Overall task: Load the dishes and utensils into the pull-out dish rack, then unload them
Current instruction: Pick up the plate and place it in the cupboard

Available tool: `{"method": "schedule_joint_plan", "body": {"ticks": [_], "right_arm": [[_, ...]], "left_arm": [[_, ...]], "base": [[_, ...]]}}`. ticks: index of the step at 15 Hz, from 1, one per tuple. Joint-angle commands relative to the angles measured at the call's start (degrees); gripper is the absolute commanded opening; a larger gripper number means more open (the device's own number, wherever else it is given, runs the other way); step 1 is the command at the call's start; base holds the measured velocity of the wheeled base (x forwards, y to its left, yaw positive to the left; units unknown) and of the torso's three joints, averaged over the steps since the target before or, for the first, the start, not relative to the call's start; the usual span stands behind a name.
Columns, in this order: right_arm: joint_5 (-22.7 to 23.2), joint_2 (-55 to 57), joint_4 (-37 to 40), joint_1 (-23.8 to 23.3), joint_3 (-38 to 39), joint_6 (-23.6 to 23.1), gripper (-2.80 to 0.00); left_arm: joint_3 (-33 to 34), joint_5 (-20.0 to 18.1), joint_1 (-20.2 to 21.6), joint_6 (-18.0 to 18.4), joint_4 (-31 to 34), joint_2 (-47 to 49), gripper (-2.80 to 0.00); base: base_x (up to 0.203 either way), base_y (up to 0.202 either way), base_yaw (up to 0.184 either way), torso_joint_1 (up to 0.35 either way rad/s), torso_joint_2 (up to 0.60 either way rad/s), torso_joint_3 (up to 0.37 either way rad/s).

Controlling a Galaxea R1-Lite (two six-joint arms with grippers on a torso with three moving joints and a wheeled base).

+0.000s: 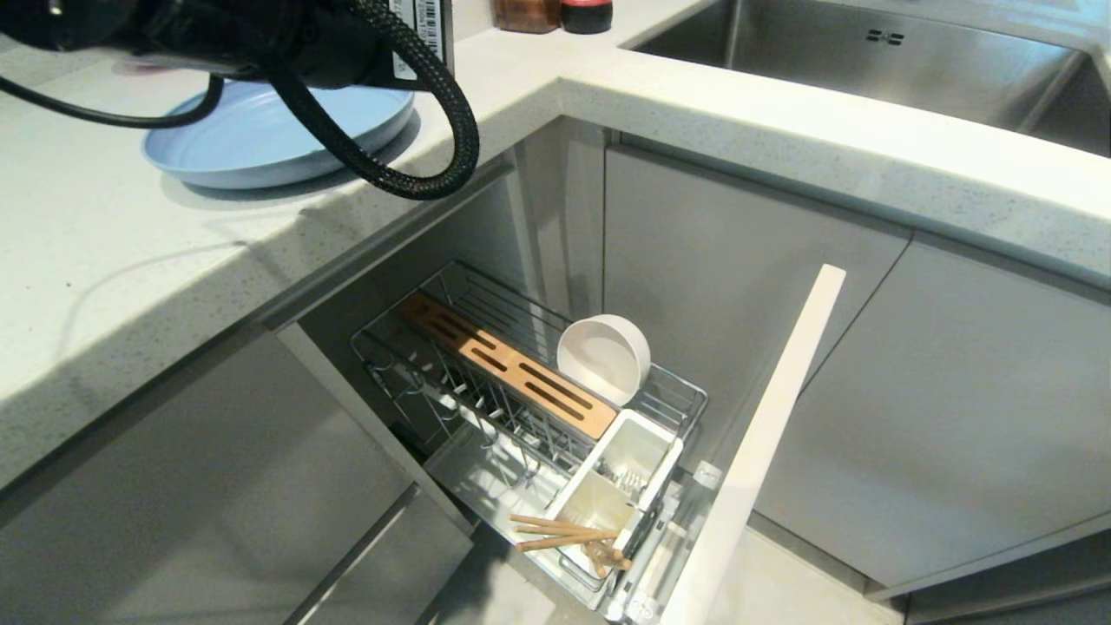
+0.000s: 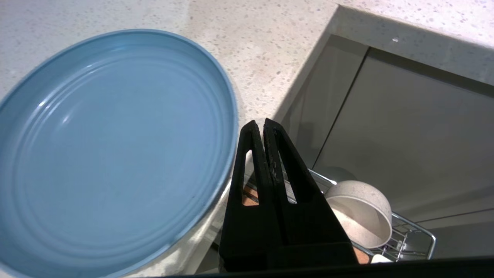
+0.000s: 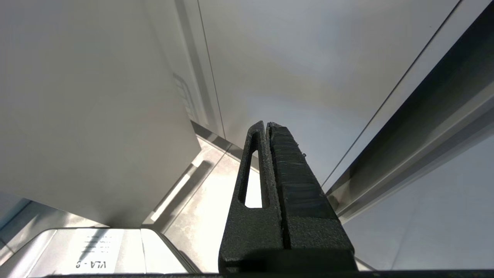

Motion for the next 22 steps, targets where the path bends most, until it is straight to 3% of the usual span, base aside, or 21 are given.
{"method": "schedule_joint_plan", "body": {"ticks": [1,5,7,14,17,20,21,22], "right_arm": [[0.0,0.0,0.0,0.0,0.1,0.0,-2.8],[0.0,0.0,0.0,0.0,0.1,0.0,-2.8],[0.0,0.0,0.0,0.0,0.1,0.0,-2.8],[0.0,0.0,0.0,0.0,0.1,0.0,-2.8],[0.0,0.0,0.0,0.0,0.1,0.0,-2.8],[0.0,0.0,0.0,0.0,0.1,0.0,-2.8],[0.0,0.0,0.0,0.0,0.1,0.0,-2.8],[0.0,0.0,0.0,0.0,0.1,0.0,-2.8]], "left_arm": [[0.0,0.2,0.6,-0.2,0.1,-0.5,-2.8],[0.0,-0.1,1.4,-0.1,-2.5,-0.6,-2.8],[-0.3,-1.4,4.0,0.0,-3.5,-0.8,-2.8],[-0.5,-19.3,15.1,-2.1,-3.9,-3.8,-2.8],[-0.5,-21.9,14.3,-4.9,-3.9,-4.1,-2.8],[-0.5,-21.3,13.1,-6.1,-5.9,-3.9,-2.8],[-0.5,-20.4,13.1,-6.0,-5.8,-3.9,0.0],[-0.5,-20.4,13.1,-5.9,-5.6,-4.0,0.0]], "base": [[0.0,0.0,0.0,0.0,0.0,0.0],[0.0,0.0,0.0,0.0,0.0,0.0],[0.0,0.0,0.0,0.0,0.0,0.0],[0.0,0.0,0.0,0.0,0.0,0.0],[0.0,0.0,0.0,0.0,0.0,0.0],[0.0,0.0,0.0,0.0,0.0,0.0],[0.0,0.0,0.0,0.0,0.0,0.0],[0.0,0.0,0.0,0.0,0.0,0.0]]}}
